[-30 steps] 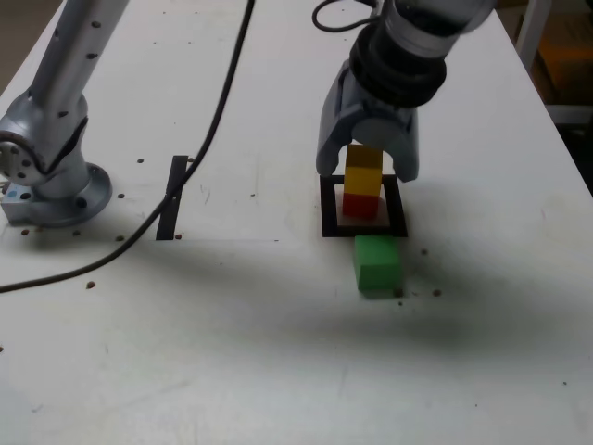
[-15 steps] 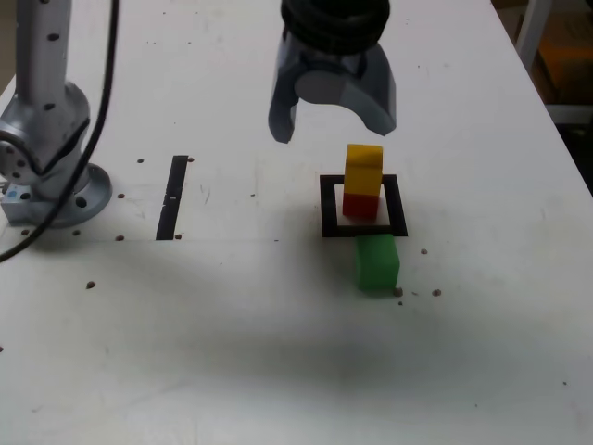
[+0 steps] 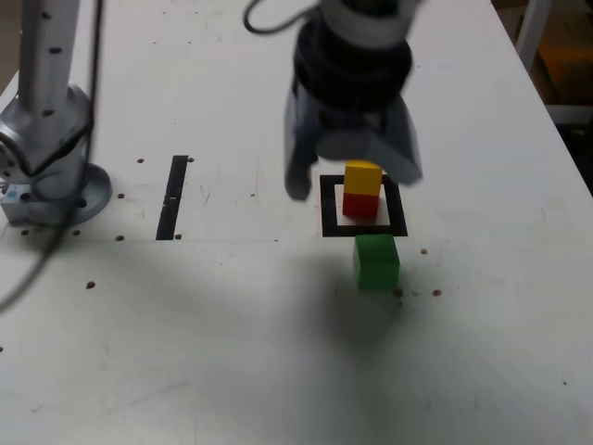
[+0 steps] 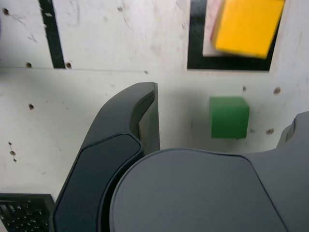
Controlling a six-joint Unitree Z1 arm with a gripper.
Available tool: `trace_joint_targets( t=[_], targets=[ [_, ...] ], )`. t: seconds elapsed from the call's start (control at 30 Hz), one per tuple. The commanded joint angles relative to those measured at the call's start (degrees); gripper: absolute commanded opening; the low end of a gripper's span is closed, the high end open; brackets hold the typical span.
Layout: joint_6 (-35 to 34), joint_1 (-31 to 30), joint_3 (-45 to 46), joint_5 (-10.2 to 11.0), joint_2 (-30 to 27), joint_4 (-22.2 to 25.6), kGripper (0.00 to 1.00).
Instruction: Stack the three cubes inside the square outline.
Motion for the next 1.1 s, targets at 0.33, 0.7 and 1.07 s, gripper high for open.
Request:
trace_joint_targets(
  t=[0.33,0.7,1.07],
  targets=[
    [1.2,-1.0,-7.8,-1.3,7.8,3.5,0.99],
    [2.5,0.9,-8.0,-3.8,13.6,1.4,0.99],
    [6.3,2.8,-1.9,-5.9,13.0,-6.0,0.96]
  ],
)
